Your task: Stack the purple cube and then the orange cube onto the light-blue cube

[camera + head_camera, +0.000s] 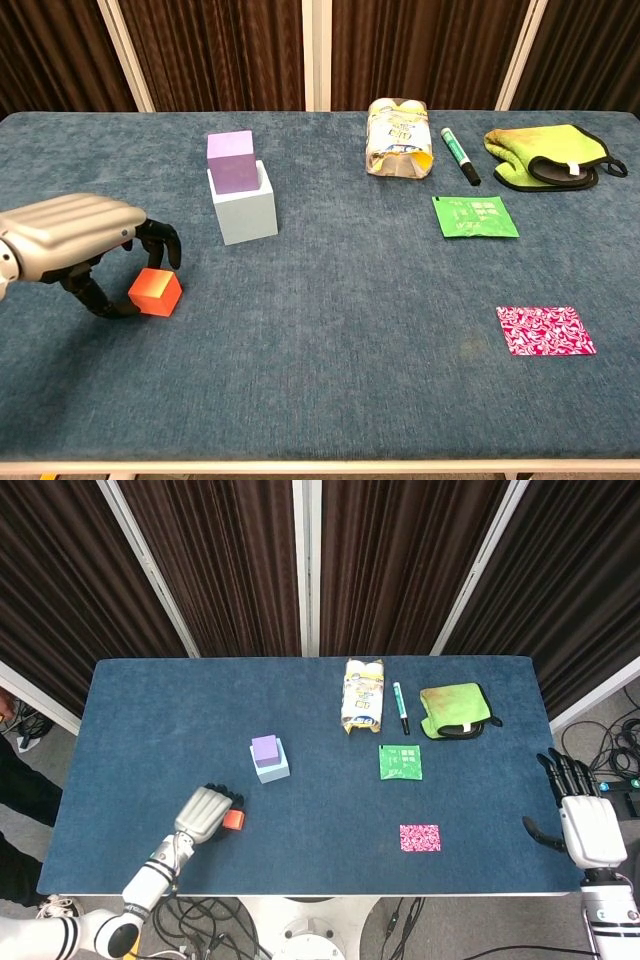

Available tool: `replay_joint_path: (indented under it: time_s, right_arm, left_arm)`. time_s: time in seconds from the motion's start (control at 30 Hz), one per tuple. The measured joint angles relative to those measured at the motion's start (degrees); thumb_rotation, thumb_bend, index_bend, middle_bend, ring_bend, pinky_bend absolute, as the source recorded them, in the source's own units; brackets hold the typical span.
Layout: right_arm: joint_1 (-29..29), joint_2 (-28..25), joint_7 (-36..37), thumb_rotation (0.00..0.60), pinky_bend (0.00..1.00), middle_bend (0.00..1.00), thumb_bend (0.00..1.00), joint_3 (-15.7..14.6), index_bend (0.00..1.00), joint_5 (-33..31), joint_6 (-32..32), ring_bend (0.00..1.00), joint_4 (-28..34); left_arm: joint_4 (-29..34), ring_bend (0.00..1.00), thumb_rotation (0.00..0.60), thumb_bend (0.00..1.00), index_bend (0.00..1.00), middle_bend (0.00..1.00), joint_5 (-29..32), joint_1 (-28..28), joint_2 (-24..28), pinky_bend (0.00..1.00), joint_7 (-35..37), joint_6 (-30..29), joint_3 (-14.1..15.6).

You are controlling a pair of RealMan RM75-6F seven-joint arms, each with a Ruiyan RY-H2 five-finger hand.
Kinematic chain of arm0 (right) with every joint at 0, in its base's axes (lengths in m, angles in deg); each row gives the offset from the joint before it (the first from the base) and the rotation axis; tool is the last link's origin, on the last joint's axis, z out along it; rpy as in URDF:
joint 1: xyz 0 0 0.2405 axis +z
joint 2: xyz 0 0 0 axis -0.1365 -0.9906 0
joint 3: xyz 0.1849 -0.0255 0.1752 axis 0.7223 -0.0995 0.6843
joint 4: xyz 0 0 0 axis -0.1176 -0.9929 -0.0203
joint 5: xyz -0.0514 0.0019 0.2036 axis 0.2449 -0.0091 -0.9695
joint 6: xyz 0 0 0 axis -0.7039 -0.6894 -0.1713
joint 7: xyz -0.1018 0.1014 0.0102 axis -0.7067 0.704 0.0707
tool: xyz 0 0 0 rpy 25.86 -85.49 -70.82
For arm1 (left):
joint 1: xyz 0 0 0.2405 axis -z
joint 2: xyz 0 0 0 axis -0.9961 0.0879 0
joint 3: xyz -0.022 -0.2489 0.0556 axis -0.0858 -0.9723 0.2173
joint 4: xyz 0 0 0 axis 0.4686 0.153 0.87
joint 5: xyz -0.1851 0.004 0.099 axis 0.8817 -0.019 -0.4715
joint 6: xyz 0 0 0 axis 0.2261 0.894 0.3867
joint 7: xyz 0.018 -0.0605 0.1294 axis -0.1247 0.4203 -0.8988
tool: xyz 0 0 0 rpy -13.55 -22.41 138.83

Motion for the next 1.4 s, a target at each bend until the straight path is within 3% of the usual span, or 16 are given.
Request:
replay_joint_path:
  time_s: [0.47, 0.77, 0.87, 1.1, 1.23, 1.4]
  right_arm:
    - [0.0, -0.2, 0.4, 0.600, 0.00, 0.00, 0.18, 0.1, 0.00, -0.2, 0.1, 0.00, 0.0]
    - [0.1, -0.1, 0.3, 0.600, 0.00, 0.00, 0.18, 0.0, 0.00, -0.1, 0.2, 0.00, -0.1]
    - [0.1, -0.1, 0.1, 0.600, 0.00, 0.00, 0.18, -0.1, 0.00, 0.1, 0.2, 0.00, 0.0]
    - [-0.2, 0.5, -1.1, 0.600, 0.00, 0.00, 0.18, -0.4, 0.00, 0.9, -0.6, 0.00, 0.0]
    - [-0.1, 0.6, -1.6, 0.600, 0.00, 0.00, 0.18, -0.5, 0.00, 1.0, -0.5, 0.00, 0.1]
    - [-0.3, 0.8, -1.9, 0.600, 0.00, 0.00, 0.18, -0.6, 0.00, 1.6, -1.0, 0.00, 0.1]
  left_arm:
    - [-0.3, 0.37, 0.600, 0.31, 0.45, 0.61, -1.4, -0.7, 0.0, 0.37, 1.6, -1.1, -0.5]
    - [4.7, 0.37, 0.600, 0.31, 0.45, 0.61, -0.9, -2.0, 7.3, 0.37, 1.8, -3.8, -1.7]
    - [7.2, 0.37, 0.600, 0.31, 0.45, 0.61, 0.2, -2.4, 10.9, 0.37, 2.0, -5.0, -3.0]
    - [12.0, 0.37, 0.600, 0.31, 0.45, 0.61, 5.5, -0.7, 18.5, 0.36, 1.7, -5.3, -9.4]
    - [13.7, 0.37, 0.600, 0.31, 0.45, 0.61, 8.5, 1.9, 19.8, 0.36, 1.1, -4.3, -12.6]
    - [15.5, 0.37, 0.600, 0.31, 0.45, 0.61, 12.5, 5.3, 19.8, 0.36, -1.7, -2.8, -14.6]
